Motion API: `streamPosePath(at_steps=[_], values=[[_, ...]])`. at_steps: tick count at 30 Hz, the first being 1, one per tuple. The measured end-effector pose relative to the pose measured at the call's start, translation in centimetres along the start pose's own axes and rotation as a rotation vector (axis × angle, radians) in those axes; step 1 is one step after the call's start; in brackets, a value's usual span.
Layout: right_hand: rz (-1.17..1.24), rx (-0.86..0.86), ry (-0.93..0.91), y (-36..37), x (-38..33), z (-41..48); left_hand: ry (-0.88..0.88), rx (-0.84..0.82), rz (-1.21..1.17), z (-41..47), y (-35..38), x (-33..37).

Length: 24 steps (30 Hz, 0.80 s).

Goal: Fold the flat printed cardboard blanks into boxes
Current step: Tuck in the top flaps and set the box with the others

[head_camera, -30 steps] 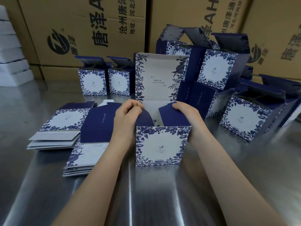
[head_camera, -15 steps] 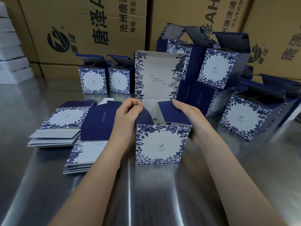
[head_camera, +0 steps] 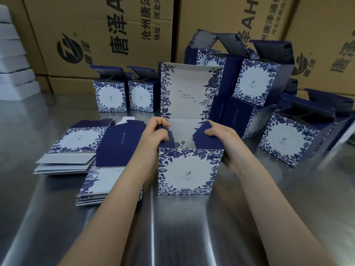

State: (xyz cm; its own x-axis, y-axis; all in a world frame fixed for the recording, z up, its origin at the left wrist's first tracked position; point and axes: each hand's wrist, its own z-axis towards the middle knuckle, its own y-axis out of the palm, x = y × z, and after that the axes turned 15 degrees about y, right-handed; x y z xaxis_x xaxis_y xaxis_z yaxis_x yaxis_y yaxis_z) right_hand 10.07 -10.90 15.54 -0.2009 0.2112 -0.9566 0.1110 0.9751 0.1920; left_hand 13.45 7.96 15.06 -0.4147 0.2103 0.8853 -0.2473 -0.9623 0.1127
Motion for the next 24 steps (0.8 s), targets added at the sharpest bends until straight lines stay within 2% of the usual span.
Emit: streamPosePath(at_steps=[3, 8, 12, 18, 21, 24], values=[[0.023, 0.011, 0.002, 0.0, 0.1, -0.1, 0.007, 0.02, -0.023, -0.4, 0.1, 0.3], [0.107, 0.176, -0.144, 0.5, 0.2, -0.2, 0.045, 0.14, 0.037, -0.8, 0.4, 0.7], [0.094, 0.147, -0.191, 0.9, 0.4, -0.1, 0.048, 0.207, -0.015, -0.6, 0.1, 0.5], [0.142, 0.094, -0.113, 1.3, 0.3, 0.3, -0.012, 0.184, -0.244, 0.2, -0.1, -0.4], [0.171, 0.069, -0.099, 1.4, 0.5, 0.5, -0.013, 0.13, -0.204, 0.3, -0.1, -0.9], [0.173, 0.058, -0.1, 1.3, 0.5, 0.7, -0.022, 0.147, -0.181, 0.2, 0.0, -0.8]])
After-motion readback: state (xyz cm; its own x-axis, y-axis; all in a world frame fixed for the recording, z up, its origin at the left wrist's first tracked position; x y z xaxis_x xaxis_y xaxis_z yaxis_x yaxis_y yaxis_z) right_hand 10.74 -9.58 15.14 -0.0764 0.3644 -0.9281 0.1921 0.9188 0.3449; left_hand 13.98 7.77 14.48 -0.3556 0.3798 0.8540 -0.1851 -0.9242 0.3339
